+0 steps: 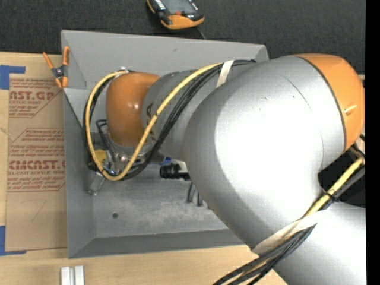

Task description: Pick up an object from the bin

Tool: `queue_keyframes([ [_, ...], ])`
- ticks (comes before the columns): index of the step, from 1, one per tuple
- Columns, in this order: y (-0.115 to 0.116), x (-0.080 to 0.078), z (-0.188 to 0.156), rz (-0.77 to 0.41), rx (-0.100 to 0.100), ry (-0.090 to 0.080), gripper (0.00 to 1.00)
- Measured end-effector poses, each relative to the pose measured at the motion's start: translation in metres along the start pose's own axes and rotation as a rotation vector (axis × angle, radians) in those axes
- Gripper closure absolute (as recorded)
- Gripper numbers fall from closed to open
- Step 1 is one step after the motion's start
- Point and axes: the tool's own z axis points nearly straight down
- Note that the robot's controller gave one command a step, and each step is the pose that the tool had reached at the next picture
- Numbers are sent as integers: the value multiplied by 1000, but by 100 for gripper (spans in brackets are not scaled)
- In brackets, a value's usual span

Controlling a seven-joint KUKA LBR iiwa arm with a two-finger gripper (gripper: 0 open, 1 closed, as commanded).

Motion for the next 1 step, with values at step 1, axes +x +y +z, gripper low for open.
queue_keyframes([
  [1, 7, -15, 0, -83, 1, 5, 100],
])
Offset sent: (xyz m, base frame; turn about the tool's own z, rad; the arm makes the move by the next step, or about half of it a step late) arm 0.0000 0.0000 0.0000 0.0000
